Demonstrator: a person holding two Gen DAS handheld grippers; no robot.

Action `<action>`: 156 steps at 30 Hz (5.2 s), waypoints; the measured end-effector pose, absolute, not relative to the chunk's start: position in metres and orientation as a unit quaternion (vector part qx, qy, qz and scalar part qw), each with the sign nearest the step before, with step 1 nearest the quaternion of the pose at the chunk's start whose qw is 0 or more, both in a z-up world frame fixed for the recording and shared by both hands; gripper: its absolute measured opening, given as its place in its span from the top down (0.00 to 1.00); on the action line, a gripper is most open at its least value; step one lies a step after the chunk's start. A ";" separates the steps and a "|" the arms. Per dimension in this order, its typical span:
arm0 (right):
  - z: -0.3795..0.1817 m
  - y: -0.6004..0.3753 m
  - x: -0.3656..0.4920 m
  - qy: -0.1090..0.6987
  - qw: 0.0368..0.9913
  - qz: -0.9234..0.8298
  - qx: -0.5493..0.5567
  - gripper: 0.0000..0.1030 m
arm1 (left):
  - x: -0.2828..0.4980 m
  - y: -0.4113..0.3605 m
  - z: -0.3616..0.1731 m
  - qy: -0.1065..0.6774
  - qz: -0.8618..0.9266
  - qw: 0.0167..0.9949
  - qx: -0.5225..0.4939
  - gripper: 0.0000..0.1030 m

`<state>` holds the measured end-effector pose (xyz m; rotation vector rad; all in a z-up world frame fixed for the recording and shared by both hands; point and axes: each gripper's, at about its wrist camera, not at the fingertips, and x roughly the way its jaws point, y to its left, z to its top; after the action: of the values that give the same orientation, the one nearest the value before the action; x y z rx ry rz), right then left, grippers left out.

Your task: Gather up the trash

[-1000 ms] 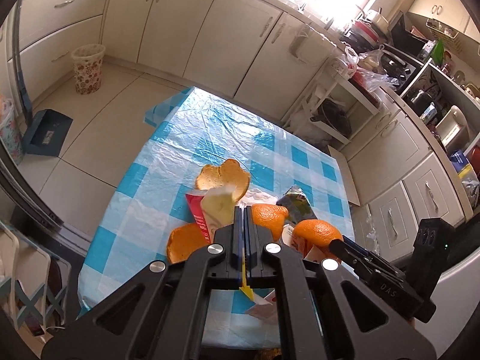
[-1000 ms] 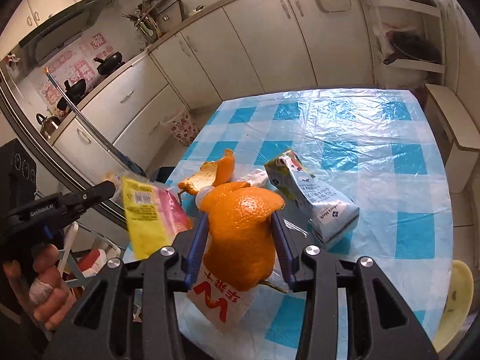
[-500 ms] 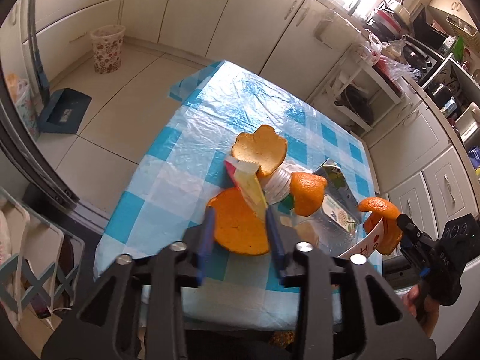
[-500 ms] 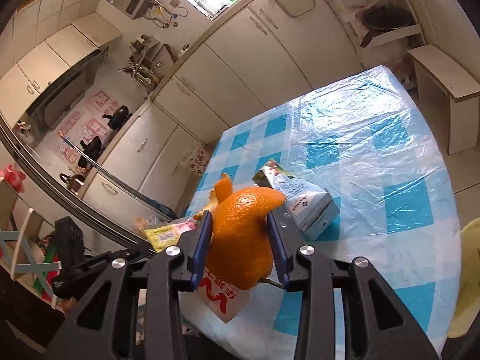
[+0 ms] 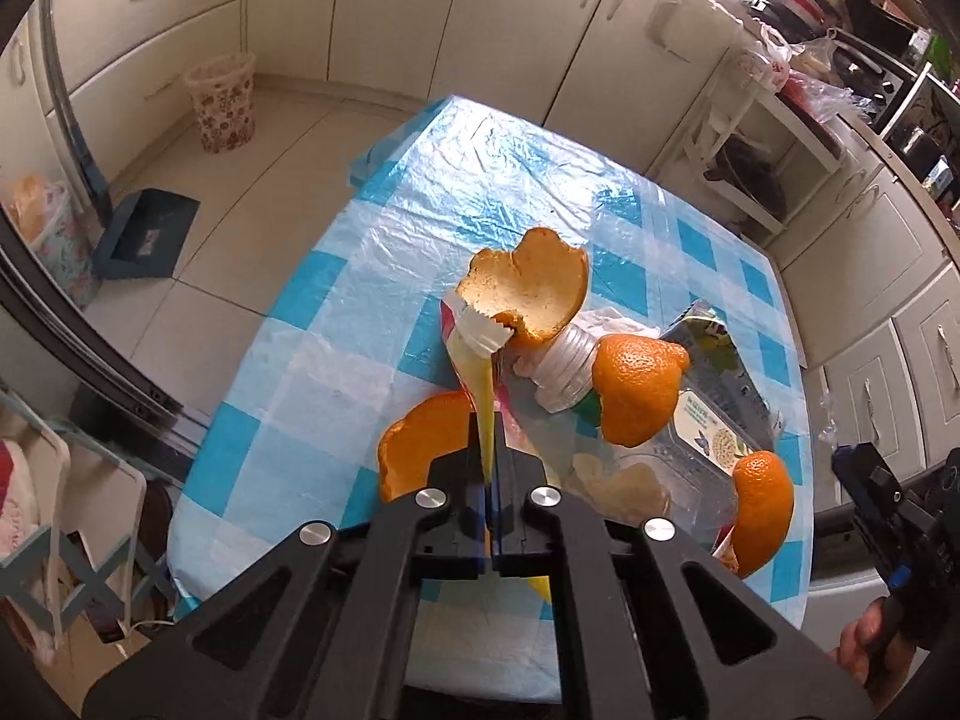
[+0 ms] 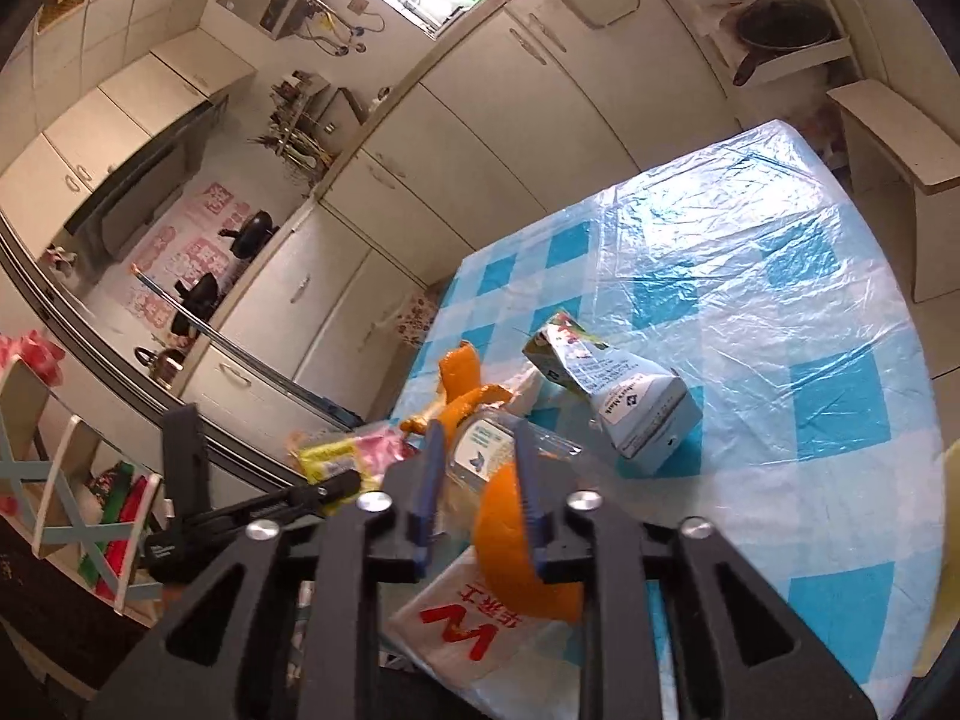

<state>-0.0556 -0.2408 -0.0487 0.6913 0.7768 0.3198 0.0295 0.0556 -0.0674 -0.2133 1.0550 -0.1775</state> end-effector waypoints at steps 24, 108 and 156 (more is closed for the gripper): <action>-0.050 -0.248 -0.083 0.373 0.847 0.144 0.350 0.73 | -0.014 0.054 0.003 0.422 -0.154 0.887 -0.109 0.99; -0.021 -0.200 -0.134 0.376 0.896 0.056 0.229 0.29 | -0.011 0.048 -0.062 0.477 -0.158 0.864 0.017 0.22; -0.043 -0.196 -0.114 0.368 0.898 0.026 0.241 0.20 | 0.115 -0.026 -0.147 0.470 -0.148 0.865 0.094 0.06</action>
<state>-0.1142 -0.1961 -0.0428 0.4987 0.7615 0.0548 0.1149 -0.0263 -0.1474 0.1972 0.9844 -0.3105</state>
